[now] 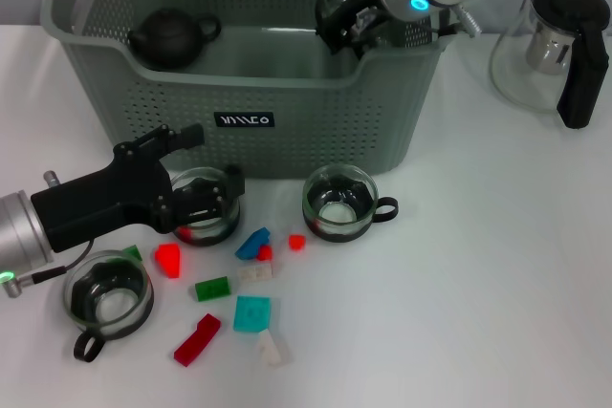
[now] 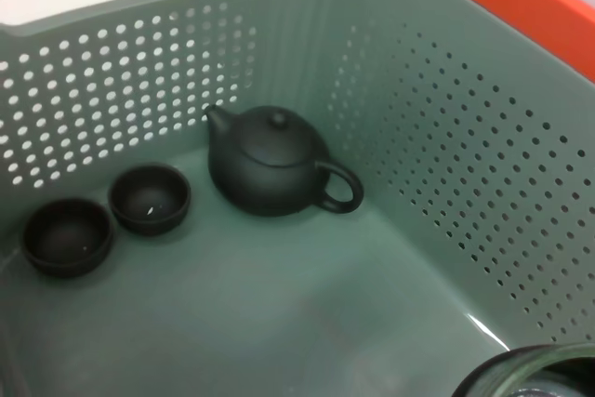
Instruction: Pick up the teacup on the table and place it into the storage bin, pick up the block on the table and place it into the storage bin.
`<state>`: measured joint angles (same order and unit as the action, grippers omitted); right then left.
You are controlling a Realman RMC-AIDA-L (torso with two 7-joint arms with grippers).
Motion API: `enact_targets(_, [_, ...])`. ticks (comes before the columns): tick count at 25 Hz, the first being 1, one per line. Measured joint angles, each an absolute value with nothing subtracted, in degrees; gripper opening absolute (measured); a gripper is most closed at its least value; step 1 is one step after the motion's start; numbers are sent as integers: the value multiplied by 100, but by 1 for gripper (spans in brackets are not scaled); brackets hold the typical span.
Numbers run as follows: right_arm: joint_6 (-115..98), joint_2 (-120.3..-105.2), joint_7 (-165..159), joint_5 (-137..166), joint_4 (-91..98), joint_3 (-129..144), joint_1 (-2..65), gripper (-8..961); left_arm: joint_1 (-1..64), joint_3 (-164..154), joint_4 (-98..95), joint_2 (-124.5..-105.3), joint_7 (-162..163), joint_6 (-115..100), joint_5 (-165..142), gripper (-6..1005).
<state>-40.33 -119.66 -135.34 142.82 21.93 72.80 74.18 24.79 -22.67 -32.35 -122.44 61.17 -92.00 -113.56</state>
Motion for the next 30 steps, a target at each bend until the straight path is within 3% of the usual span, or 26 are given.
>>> enact_targets(17, [-4133,-11955,-13552,14291,2197,7325,7462,73,2535,-2267,-3235,-12243,6117,-9197,-11353,934])
enact_targets(20, [-4133,-11947,-13568,14290,2201,7297,7462,302,2541,-2267,-3235,-12244,6117,-9194,-11346,934])
enact_targets(30, [-5360,-11772,-13719,14285,3426,7029,7156,504,2540,-2266,-3235,-12252,6117,-9152,-11292,935])
